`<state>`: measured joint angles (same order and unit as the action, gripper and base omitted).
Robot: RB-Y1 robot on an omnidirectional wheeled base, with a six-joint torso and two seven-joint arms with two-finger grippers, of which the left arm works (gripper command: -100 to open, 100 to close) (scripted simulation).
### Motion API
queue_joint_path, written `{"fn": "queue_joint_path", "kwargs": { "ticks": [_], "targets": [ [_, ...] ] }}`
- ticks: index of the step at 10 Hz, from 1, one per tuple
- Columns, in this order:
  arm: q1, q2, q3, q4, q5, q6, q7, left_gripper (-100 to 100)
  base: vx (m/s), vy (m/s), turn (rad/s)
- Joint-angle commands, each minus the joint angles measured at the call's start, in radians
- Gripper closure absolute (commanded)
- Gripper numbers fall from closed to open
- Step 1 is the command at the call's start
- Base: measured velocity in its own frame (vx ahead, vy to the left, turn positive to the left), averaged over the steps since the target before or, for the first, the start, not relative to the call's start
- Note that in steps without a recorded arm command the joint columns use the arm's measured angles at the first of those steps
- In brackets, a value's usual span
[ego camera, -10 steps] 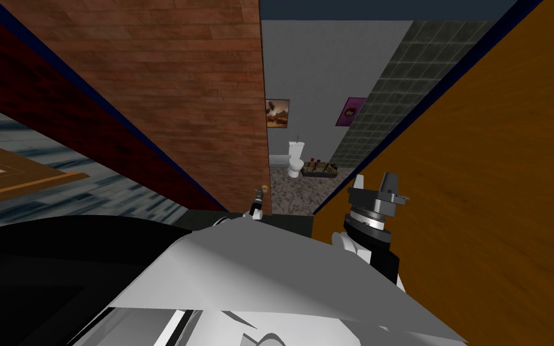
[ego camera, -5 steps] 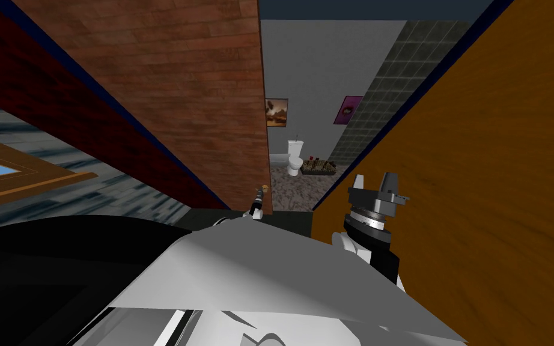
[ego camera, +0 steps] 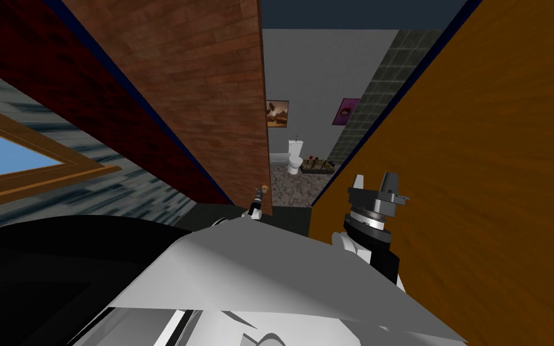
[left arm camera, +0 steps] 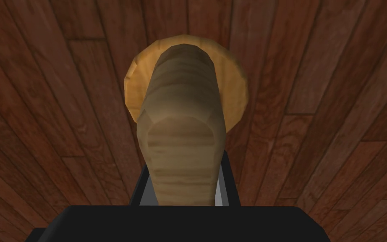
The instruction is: Pull the door open
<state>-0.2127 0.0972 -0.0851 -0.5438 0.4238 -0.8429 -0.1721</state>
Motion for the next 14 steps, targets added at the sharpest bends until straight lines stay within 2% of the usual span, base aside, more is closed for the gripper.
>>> {"fn": "queue_joint_path", "kwargs": {
  "ticks": [1, 6, 8, 11, 12, 13, 14],
  "targets": [
    [-0.02, 0.012, 0.004, 0.043, 0.001, -0.02, 0.013, 100, -0.154, -0.01, 0.032],
    [-0.015, 0.042, -0.008, 0.049, -0.014, -0.001, 0.056, 100, -0.182, 0.006, 0.03],
    [-0.012, 0.063, -0.027, 0.053, -0.027, 0.002, 0.091, 100, -0.182, 0.06, -0.058],
    [-0.008, 0.092, -0.057, 0.056, -0.043, -0.006, 0.138, 100, -0.097, 0.062, -0.143],
    [-0.008, 0.092, -0.057, 0.056, -0.043, -0.006, 0.138, 100, 0.002, 0.026, -0.061],
    [-0.007, 0.107, -0.072, 0.052, -0.048, -0.015, 0.163, 100, 0.057, 0.008, -0.23],
    [-0.007, 0.112, -0.077, 0.05, -0.05, -0.019, 0.172, 100, 0.095, 0.027, -0.221]
  ]
}}
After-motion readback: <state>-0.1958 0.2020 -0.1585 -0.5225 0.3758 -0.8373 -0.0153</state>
